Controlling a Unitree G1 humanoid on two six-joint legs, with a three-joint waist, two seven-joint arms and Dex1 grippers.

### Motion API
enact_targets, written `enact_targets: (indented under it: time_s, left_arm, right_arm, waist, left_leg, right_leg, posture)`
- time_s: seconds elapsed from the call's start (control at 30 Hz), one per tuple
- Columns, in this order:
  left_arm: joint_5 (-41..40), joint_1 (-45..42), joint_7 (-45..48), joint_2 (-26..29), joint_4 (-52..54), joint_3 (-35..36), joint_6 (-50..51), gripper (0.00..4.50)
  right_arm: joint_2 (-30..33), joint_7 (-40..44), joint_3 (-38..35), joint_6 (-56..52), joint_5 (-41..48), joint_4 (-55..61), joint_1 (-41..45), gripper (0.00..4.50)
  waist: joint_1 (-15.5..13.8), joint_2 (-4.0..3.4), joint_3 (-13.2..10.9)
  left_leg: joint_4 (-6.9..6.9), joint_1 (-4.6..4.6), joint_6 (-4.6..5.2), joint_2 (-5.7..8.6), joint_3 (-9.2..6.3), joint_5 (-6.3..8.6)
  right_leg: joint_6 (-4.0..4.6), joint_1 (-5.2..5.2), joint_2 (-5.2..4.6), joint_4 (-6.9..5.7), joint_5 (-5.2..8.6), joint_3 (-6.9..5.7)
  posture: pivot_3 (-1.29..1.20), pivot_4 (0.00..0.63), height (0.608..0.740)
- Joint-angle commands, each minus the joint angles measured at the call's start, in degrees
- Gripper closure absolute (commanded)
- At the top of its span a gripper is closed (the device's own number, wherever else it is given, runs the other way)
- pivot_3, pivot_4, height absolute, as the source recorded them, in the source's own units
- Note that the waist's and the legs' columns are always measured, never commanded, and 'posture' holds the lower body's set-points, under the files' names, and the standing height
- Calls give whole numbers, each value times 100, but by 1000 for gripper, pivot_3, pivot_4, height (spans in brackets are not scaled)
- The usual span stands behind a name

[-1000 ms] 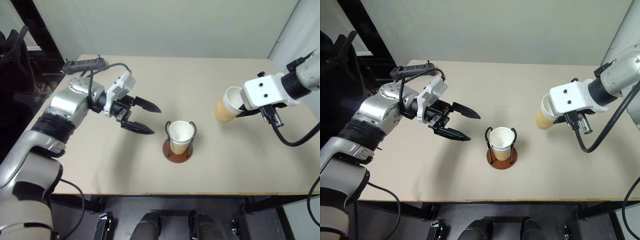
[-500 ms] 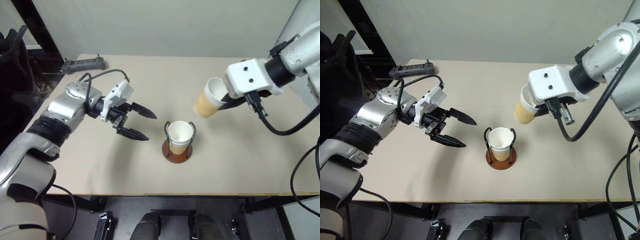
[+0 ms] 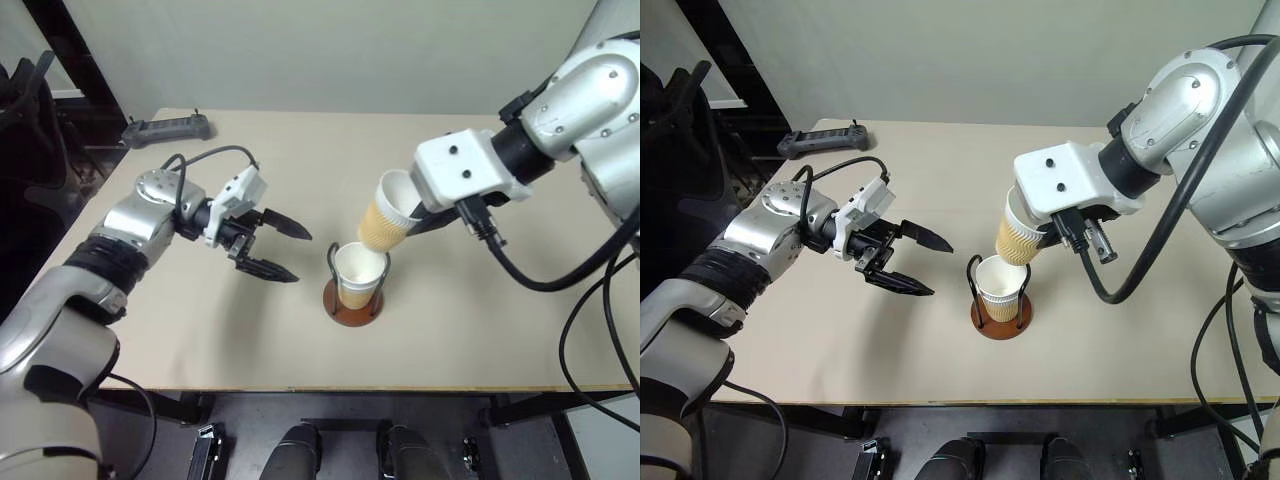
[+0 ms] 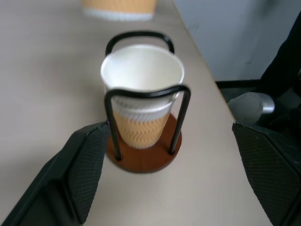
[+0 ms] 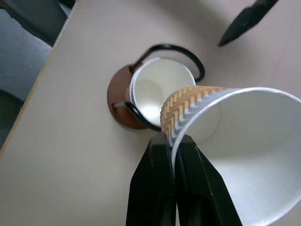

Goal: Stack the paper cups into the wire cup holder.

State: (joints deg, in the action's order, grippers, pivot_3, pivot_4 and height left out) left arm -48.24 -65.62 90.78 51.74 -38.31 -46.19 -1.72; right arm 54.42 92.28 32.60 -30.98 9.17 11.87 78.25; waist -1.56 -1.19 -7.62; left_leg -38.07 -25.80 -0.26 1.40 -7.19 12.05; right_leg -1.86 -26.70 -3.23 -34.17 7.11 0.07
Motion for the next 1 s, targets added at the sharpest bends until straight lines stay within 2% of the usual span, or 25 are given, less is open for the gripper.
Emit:
enact_targets:
  time_s: [0.03,1.0]
  left_arm:
    - [-68,-100,172,20,-95,-28,-232,0]
    - [-221,-61,172,224,628,139,152,0]
  right_arm:
    - [-83,22,-129,-80,-81,118,17,4473]
    - [-686,2,-81,105,-570,295,-567,4473]
  waist:
    - [0,0,0]
    - [6,1,0]
  left_leg:
    - [-1,0,0,0,-1,-1]
    - [-5,16,-14,-2,1,-11]
  right_leg:
    - [2,0,0,0,-1,0]
    - [21,-6,1,-46,6,-2]
  posture:
    - [0,150,740]
    - [0,150,740]
